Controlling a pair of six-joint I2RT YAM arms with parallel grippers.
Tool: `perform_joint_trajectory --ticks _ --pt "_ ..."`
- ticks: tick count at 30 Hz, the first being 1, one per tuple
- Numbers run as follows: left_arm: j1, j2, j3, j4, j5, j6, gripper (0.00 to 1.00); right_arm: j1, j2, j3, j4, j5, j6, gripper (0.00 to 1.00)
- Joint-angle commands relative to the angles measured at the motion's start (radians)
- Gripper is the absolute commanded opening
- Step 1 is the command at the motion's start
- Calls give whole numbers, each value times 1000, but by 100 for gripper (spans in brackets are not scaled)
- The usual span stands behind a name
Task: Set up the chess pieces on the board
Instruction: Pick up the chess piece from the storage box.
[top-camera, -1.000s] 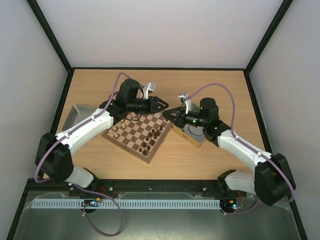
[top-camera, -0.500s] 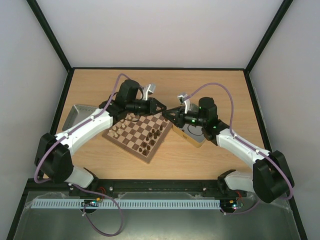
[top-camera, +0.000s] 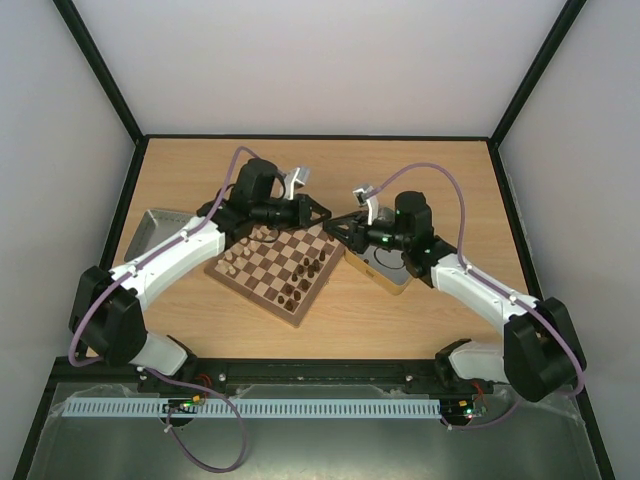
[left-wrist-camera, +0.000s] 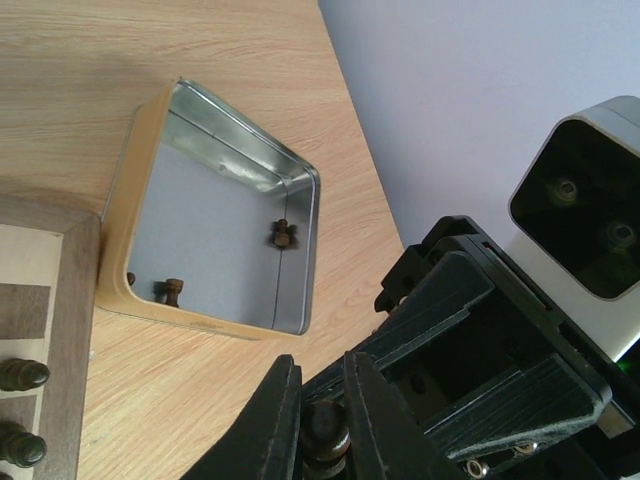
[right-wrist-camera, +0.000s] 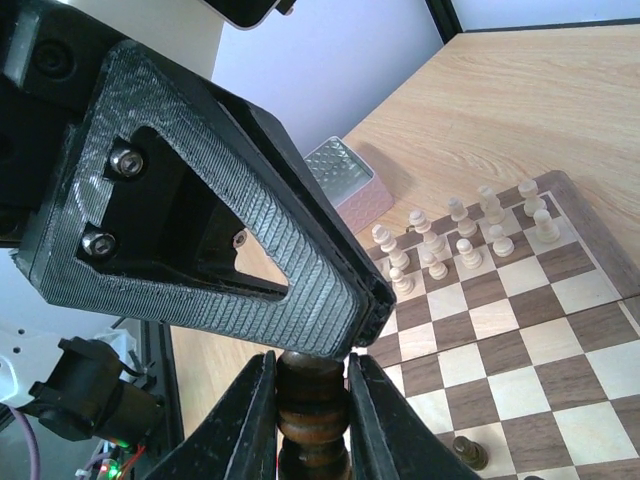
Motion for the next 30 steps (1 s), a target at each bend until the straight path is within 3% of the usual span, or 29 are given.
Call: perform_joint_trajectory --ticks 1,7,12,17,20,25,30 --pt "30 6 23 -11 -28 20 2 -1 24 49 -58 -5 -22 19" --pt "58 40 42 -12 -19 4 2 -1 66 94 -46 14 71 27" --pt "99 78 46 -8 -42 0 2 -1 164 147 -43 73 106 25" --pt "133 89 41 1 -25 -12 2 2 212 156 -37 95 90 41" --pt "140 95 36 9 -8 -26 2 7 230 157 -29 75 87 46" --pt "144 102 18 39 21 -66 2 25 258 154 26 57 126 46" --pt "147 94 -3 96 52 -119 2 32 279 118 177 75 252 40"
